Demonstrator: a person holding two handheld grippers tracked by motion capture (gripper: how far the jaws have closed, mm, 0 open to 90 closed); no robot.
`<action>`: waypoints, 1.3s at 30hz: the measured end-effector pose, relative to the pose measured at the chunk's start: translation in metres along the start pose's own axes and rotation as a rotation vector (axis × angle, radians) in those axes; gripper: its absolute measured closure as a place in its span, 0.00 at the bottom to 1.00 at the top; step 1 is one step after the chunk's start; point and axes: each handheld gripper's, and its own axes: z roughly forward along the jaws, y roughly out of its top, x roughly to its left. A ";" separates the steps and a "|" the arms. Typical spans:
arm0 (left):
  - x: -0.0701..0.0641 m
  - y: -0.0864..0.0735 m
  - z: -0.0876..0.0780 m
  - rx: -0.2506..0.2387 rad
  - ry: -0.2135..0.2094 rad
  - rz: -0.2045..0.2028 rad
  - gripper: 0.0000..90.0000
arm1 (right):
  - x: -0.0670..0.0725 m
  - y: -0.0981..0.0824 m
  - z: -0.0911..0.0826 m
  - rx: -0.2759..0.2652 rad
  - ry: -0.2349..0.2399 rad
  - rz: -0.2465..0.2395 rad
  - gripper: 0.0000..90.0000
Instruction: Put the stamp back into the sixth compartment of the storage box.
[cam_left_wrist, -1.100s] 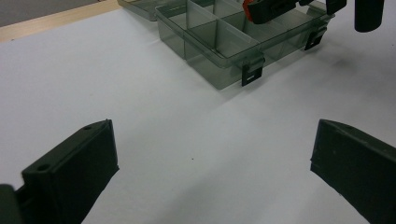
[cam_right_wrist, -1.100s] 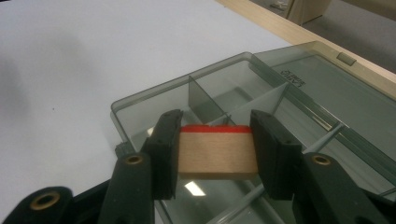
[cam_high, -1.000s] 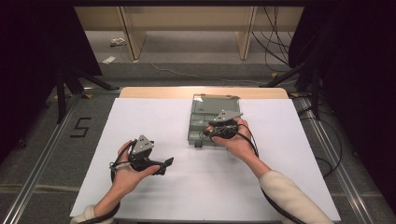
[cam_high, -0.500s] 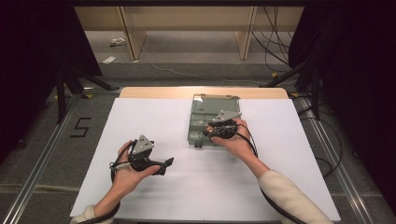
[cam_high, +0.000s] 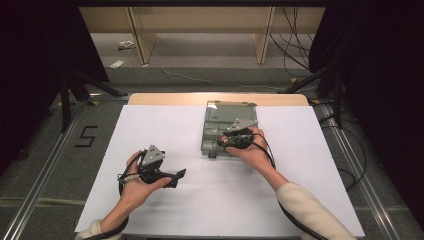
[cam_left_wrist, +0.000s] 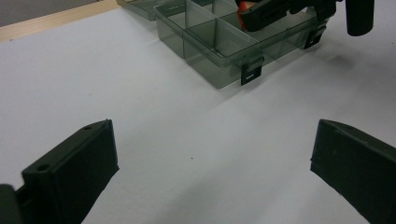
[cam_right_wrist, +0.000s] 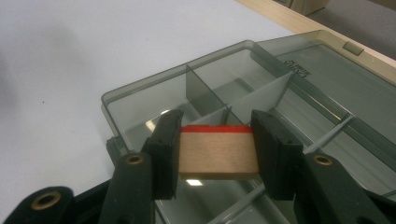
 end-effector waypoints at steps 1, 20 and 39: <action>0.000 0.000 0.000 0.000 0.000 0.000 0.00 | 0.000 0.000 0.000 0.000 0.000 -0.001 0.62; 0.000 0.000 0.000 0.001 0.000 0.001 0.00 | 0.000 0.000 0.002 0.000 -0.004 0.001 0.61; 0.001 -0.001 0.000 0.002 -0.006 -0.002 0.00 | -0.013 0.002 -0.011 -0.051 -0.064 0.071 0.33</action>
